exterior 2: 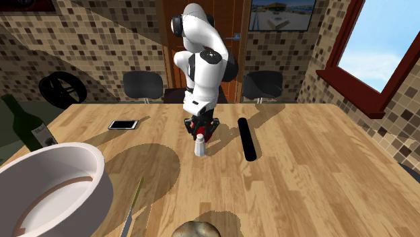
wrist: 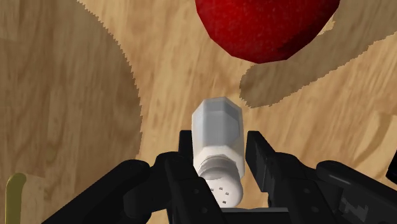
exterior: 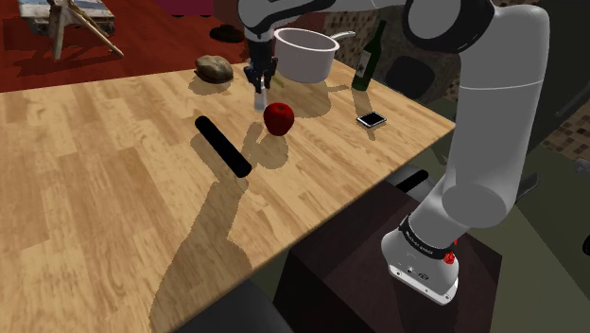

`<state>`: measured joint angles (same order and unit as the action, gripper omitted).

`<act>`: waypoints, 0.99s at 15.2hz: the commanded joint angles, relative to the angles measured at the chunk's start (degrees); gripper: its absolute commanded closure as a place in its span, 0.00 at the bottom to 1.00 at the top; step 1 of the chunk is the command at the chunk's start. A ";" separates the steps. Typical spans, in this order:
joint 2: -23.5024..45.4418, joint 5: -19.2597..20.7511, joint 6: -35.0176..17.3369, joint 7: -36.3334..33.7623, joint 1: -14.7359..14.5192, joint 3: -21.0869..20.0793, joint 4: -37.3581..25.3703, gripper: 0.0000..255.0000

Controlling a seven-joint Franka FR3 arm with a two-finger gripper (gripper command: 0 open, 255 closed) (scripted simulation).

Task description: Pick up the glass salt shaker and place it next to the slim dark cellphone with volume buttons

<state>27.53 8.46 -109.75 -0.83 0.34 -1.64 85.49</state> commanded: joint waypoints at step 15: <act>-1.70 -0.43 11.45 1.39 -0.21 -0.10 -9.81 1.00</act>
<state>25.84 8.05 -99.11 0.41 0.11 -1.75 76.47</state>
